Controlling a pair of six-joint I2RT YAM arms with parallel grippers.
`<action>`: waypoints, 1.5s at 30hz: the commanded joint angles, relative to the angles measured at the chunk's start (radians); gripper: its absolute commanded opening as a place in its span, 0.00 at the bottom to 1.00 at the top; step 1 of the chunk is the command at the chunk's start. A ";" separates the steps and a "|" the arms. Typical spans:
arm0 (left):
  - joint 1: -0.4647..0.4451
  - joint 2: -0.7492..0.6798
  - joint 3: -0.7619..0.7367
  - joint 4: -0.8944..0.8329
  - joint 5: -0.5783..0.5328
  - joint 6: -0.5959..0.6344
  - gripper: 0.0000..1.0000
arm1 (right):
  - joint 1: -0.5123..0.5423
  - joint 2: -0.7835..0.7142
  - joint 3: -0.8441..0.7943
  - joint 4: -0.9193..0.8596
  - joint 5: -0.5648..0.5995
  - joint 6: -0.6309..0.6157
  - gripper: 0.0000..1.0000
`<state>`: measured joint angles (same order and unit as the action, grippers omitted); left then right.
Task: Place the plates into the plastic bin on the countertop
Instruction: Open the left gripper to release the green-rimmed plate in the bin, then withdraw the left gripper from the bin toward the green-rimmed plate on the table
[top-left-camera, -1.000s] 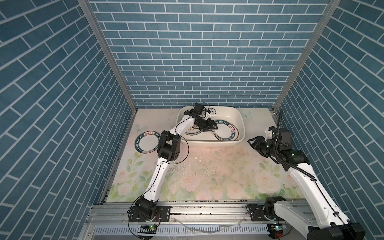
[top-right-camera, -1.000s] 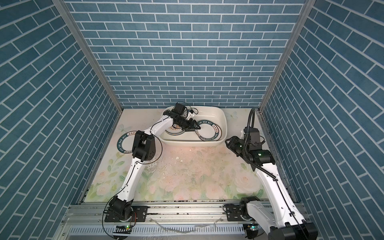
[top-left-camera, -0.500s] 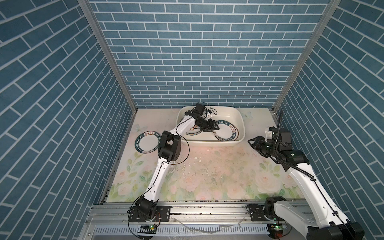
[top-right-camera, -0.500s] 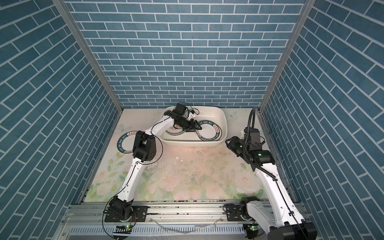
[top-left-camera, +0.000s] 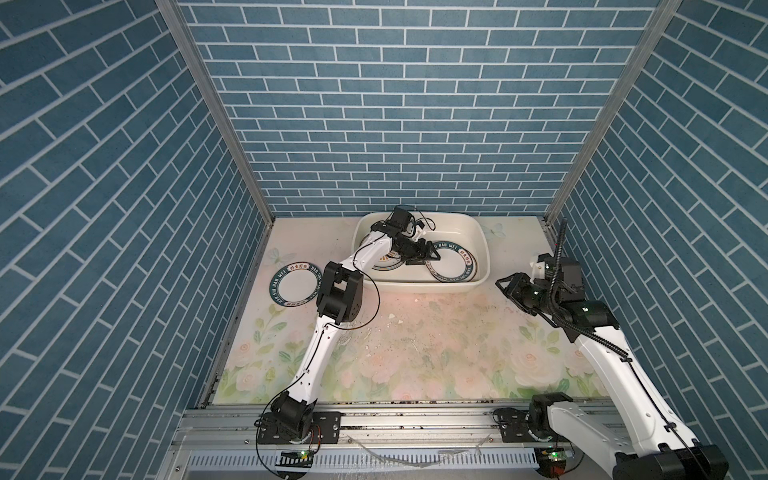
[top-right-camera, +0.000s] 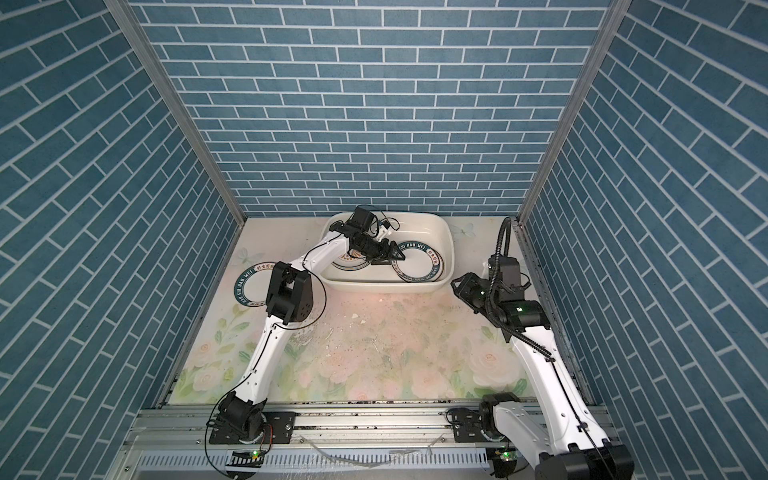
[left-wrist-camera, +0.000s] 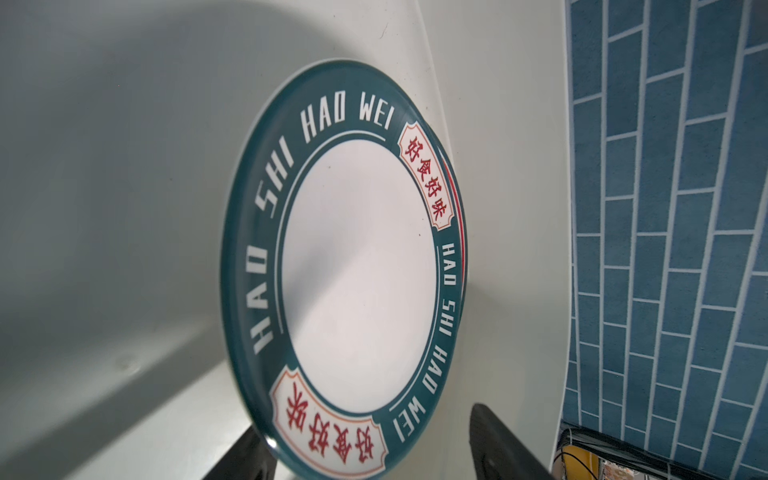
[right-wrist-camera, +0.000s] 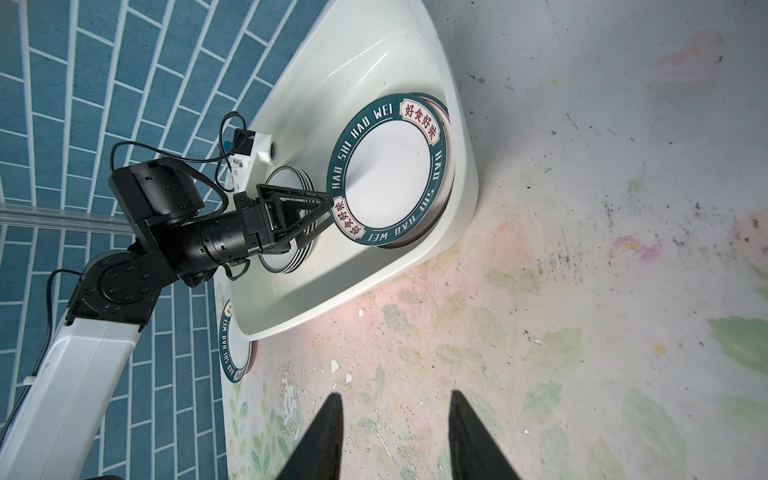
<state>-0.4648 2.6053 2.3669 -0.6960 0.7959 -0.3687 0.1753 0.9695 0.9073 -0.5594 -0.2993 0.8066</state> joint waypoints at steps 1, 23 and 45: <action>-0.003 -0.034 0.012 -0.047 -0.050 0.050 0.74 | -0.006 -0.005 0.002 0.011 -0.010 0.009 0.42; -0.001 -0.132 0.070 -0.137 -0.110 0.179 0.77 | -0.013 -0.024 0.007 0.005 -0.014 0.009 0.42; 0.464 -0.681 -0.393 -0.374 -0.740 0.722 0.97 | 0.021 0.024 0.087 0.037 -0.173 -0.044 0.42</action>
<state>-0.0059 1.9305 2.0449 -1.0275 0.1989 0.2569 0.1837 0.9840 0.9688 -0.5179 -0.4431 0.8028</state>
